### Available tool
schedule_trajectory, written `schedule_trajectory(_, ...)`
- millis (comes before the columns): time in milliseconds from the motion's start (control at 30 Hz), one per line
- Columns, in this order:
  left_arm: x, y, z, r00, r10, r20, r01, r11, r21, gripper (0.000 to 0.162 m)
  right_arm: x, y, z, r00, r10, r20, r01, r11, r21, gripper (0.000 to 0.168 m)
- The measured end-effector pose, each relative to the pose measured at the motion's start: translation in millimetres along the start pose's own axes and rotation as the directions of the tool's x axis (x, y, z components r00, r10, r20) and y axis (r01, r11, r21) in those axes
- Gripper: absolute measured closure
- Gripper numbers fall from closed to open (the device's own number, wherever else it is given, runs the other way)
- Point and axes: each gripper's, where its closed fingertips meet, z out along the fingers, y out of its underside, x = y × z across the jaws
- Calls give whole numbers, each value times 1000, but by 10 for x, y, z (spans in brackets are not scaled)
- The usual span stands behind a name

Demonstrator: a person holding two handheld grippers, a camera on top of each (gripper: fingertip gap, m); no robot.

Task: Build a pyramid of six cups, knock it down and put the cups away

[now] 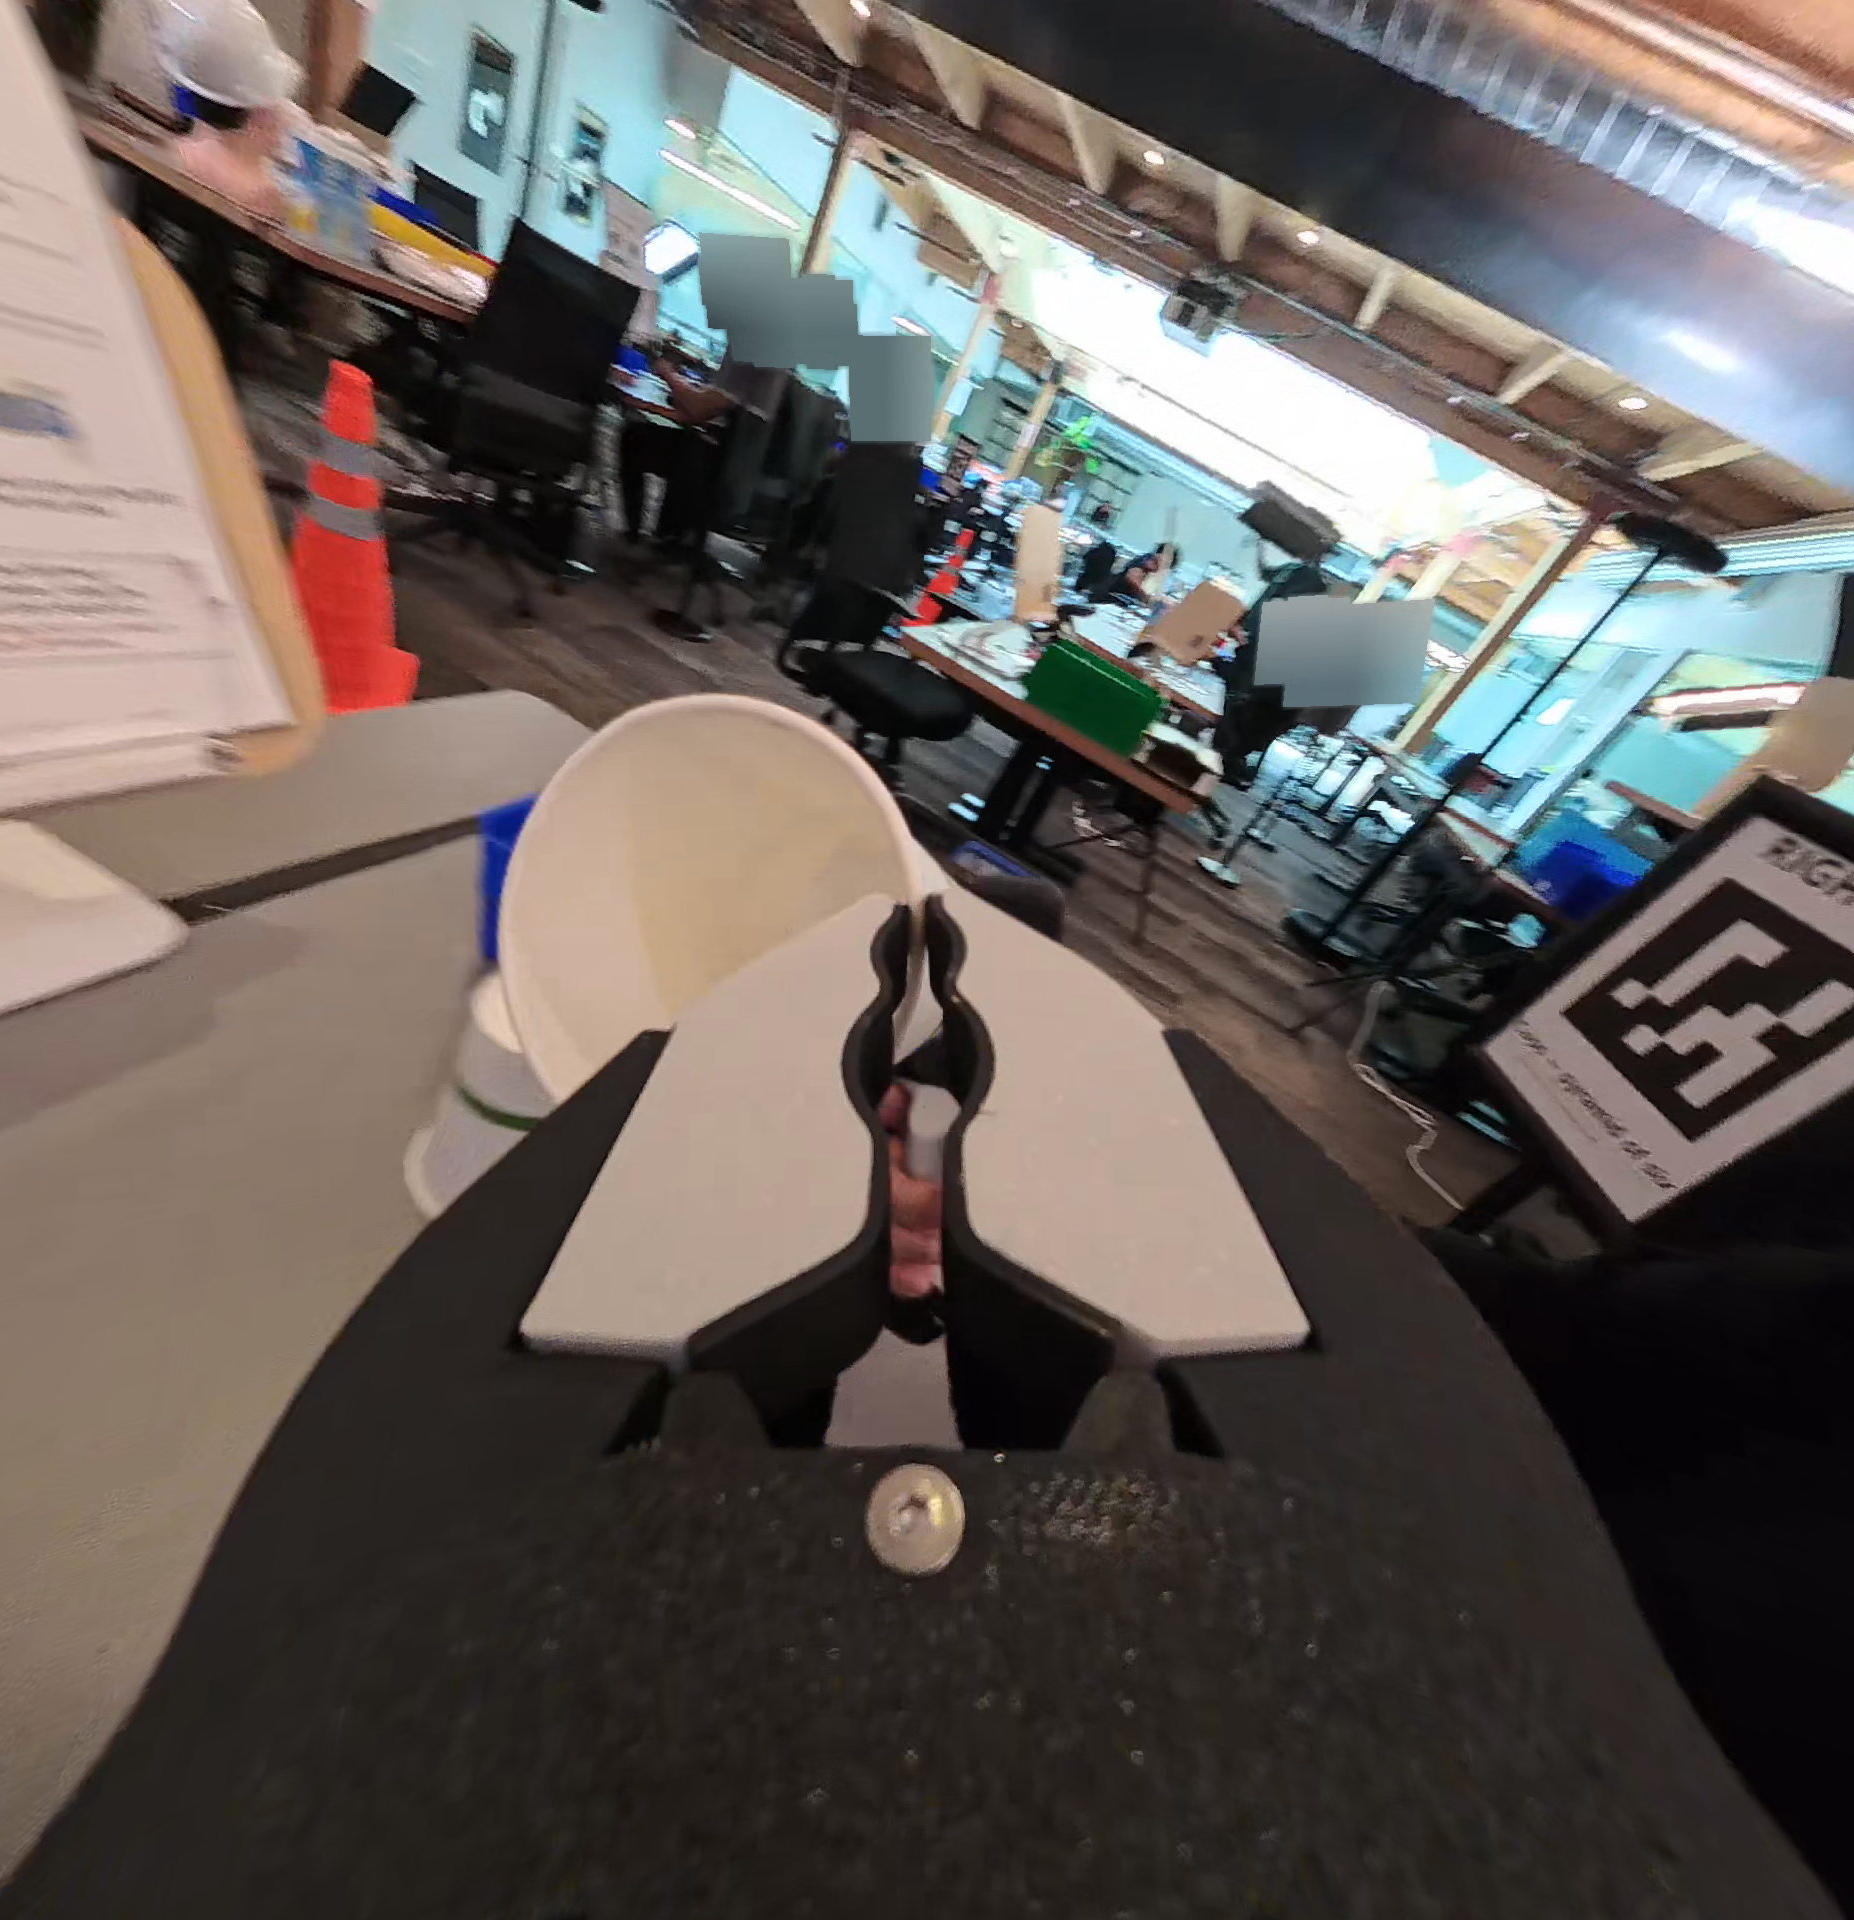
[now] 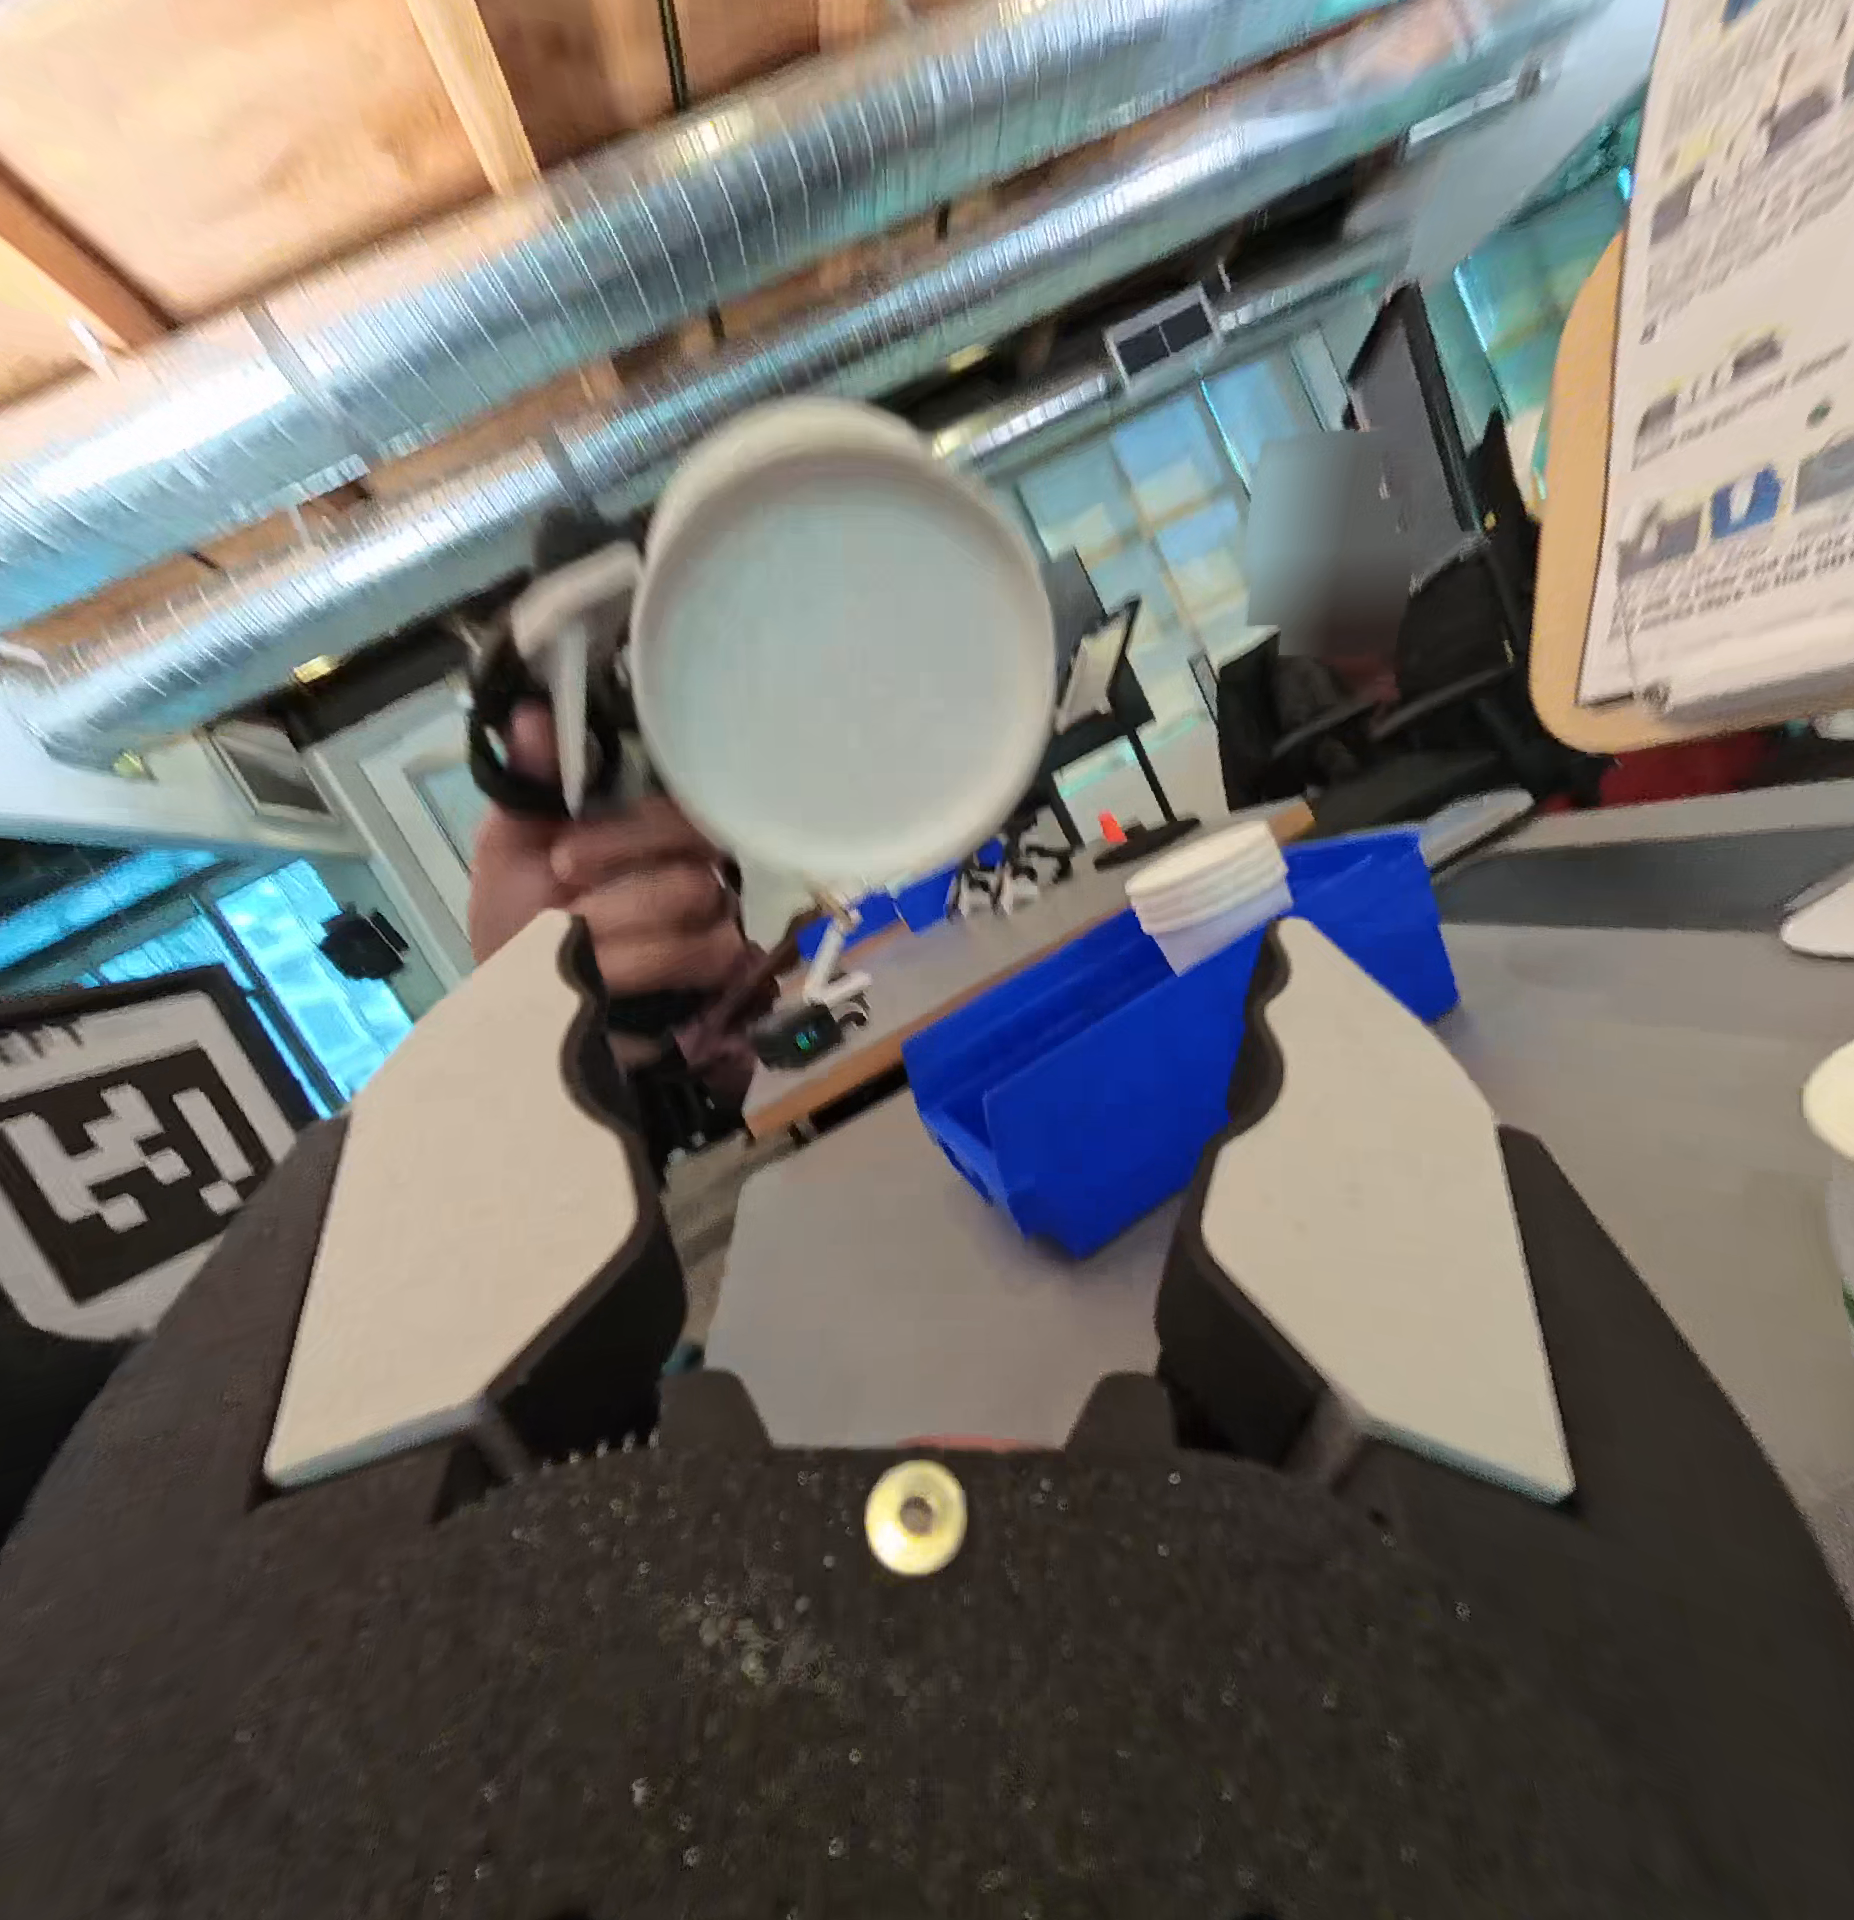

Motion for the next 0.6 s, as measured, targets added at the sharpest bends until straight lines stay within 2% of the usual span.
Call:
schedule_trajectory(67, 86, 236, 172, 999, -28, -42, 27, 999, -26, 160, -84, -140, -92, 999, 12, 41, -14, 999, 47, 54)
schedule_trajectory(100, 108, 335, 234, 997, -46, -61, 44, 998, -34, 160, -126, -167, -135, 998, -6, 57, 3, 999, 48, 59)
schedule_trajectory(167, 144, 480, 312, 990, -91, -110, 88, 996, -32, 159, -111, -79, -199, 997, -63, 35, 64, 997, -32, 86)
schedule_trajectory(233, 149, 559, 325, 980, -136, -148, 132, 991, -32, 159, -84, -25, -262, 997, -73, 21, 74, 995, -61, 86)
schedule_trajectory(367, 8, 730, 301, 993, -91, -75, 86, 994, -64, 159, 5, 30, -320, 996, -89, -25, 86, 992, -95, 87)
schedule_trajectory(400, -38, 769, 273, 996, -82, -41, 78, 994, -73, 153, 27, 32, -330, 994, -97, -40, 92, 990, -107, 87)
schedule_trajectory(433, -87, 803, 229, 998, -67, 0, 67, 995, -72, 135, 38, 20, -343, 993, -104, -49, 98, 989, -114, 87)
schedule_trajectory(500, -197, 924, 84, 993, -34, 110, 42, 996, -72, 111, 86, -80, -385, 984, -147, -98, 134, 983, -123, 87)
schedule_trajectory(600, -226, 1390, -155, 977, -34, 209, 59, 992, -111, 106, 137, -407, -389, 935, -308, -175, 265, 936, -230, 87)
